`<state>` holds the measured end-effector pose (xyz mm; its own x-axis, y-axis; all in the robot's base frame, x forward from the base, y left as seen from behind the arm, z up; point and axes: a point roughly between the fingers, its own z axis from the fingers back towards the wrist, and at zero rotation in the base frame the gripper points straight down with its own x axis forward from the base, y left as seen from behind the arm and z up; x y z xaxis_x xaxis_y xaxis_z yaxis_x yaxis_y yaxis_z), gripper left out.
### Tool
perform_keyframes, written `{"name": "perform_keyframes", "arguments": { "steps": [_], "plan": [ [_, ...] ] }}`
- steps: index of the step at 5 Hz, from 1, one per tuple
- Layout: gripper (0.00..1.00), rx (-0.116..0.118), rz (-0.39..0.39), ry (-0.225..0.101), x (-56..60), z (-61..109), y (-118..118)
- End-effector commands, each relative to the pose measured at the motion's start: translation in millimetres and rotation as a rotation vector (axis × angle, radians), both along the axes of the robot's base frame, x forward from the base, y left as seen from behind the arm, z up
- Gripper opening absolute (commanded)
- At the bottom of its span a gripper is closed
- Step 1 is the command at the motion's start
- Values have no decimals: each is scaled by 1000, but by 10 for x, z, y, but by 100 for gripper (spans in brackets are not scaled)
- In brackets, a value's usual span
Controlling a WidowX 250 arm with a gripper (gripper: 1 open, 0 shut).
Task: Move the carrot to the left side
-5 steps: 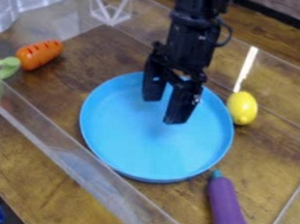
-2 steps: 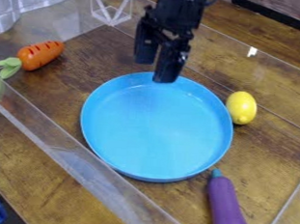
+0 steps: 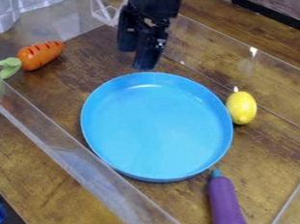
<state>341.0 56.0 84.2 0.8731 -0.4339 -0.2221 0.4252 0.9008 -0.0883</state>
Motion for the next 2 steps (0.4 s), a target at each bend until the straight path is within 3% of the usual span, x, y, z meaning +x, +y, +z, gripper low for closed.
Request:
{"name": "perform_keyframes", "arguments": {
  "steps": [1,2],
  "plan": [
    [100,13,-40,-69,107,196,233],
    [100,22,-84,-71,141,182,339]
  ]
}}
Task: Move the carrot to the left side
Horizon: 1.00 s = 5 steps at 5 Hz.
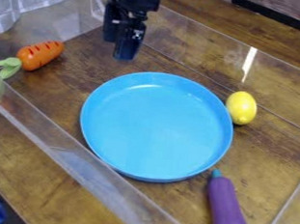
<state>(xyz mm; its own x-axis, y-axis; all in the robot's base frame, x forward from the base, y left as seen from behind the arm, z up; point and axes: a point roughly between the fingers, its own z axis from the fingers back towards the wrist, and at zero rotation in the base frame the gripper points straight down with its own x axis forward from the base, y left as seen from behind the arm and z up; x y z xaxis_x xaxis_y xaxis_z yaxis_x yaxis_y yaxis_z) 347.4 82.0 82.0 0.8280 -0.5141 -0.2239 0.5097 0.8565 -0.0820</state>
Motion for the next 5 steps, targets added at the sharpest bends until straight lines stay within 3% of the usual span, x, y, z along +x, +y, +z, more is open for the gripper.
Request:
{"name": "perform_keyframes", "arguments": {
  "steps": [1,3,4,5],
  "plan": [
    [100,25,-46,-71,97,200,219],
    [100,35,-93,-65,56,130,345],
    [100,40,-98,-60,35,-64,347],
    [100,70,-115,-59,17,-235,445]
  ]
}}
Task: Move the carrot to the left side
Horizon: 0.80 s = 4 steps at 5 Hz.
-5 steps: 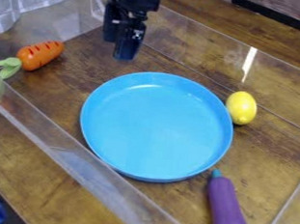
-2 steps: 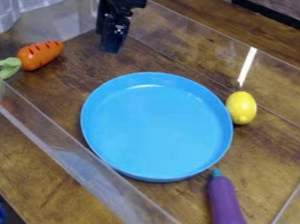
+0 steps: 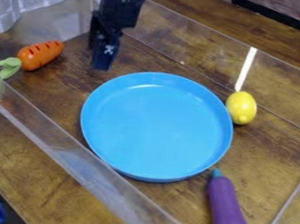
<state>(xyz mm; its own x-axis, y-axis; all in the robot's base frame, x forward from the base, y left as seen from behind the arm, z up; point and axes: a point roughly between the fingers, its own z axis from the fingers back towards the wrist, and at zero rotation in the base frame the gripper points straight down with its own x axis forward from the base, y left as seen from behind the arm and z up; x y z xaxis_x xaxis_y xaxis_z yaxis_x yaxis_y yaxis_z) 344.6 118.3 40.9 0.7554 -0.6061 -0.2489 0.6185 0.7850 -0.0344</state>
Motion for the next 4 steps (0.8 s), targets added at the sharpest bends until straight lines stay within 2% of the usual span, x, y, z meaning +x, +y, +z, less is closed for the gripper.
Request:
{"name": "perform_keyframes", "arguments": {
  "steps": [1,2,3,4],
  "plan": [
    [100,35,-5,-62,14,20,130],
    [100,45,-8,-76,-98,-86,167],
    [100,47,-3,-90,-202,-109,186],
    [100,49,-74,-114,-170,-124,156]
  ]
}}
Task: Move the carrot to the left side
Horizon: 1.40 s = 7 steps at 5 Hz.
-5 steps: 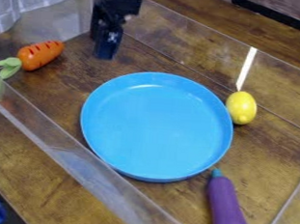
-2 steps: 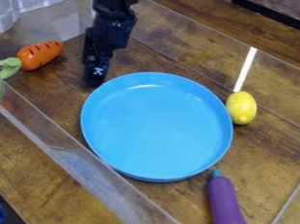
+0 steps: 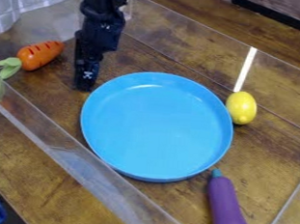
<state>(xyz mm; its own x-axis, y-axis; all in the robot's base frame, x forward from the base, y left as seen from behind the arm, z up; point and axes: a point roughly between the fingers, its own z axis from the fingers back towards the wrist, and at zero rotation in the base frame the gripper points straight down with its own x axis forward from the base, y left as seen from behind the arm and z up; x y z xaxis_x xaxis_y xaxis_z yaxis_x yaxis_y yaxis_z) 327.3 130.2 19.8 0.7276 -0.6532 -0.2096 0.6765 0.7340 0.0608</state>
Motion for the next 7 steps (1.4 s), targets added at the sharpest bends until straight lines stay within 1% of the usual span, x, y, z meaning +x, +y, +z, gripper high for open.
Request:
{"name": "perform_keyframes", "arguments": {
  "steps": [1,2,4,5,6,7],
  "plan": [
    [100,-1,-63,-32,43,77,-27],
    [100,-8,-128,-41,78,67,-100],
    [100,-19,-147,-59,-15,54,-24],
    [100,-28,-230,-64,-14,68,-16],
    [100,-33,-186,-76,-125,121,97],
    [100,-31,-91,-100,-273,238,300]
  ]
}}
